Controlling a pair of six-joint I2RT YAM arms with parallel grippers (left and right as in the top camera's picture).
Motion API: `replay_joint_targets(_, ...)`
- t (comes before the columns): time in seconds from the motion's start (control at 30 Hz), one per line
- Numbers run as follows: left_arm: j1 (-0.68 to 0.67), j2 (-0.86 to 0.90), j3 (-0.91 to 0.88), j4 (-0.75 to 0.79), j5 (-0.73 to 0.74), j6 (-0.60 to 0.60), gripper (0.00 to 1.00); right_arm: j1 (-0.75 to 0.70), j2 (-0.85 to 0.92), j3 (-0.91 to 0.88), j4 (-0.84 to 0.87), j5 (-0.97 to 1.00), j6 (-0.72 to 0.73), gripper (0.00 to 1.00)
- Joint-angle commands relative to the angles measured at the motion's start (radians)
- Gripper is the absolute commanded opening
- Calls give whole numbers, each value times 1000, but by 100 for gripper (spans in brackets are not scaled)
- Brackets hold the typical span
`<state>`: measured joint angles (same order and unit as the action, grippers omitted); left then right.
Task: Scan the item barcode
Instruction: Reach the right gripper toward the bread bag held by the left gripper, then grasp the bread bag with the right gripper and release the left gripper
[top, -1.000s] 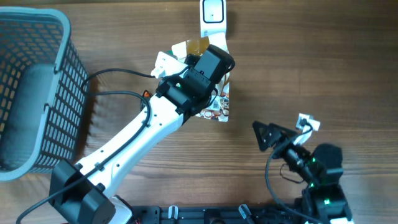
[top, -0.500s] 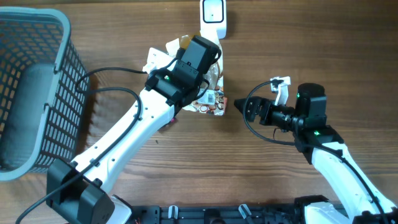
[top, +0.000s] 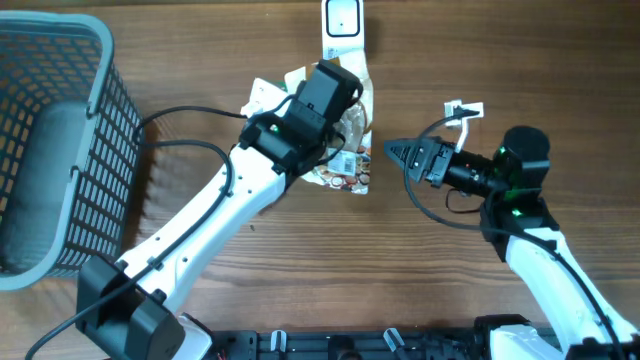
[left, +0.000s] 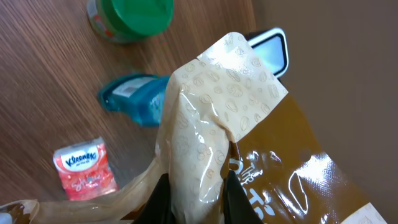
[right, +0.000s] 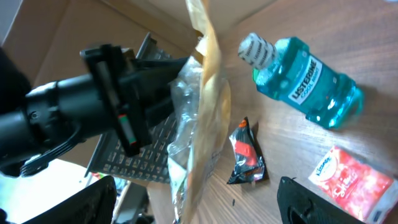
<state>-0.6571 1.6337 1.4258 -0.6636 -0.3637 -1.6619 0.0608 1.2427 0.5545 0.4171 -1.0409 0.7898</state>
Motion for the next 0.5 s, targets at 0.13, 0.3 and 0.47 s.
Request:
replay_joint_targets(0.13, -48, -1, -2, 11, 34, 12, 4, -3, 63, 18, 201, -94, 134, 78)
replay_joint_targets(0.3, -48, -1, -2, 18, 83, 12, 4, -2, 88, 18, 200, -93, 136, 75)
replay_joint_targets(0.47, -64, -1, -2, 55, 113, 12, 4, -2, 155, 18, 227, -76, 128, 74)
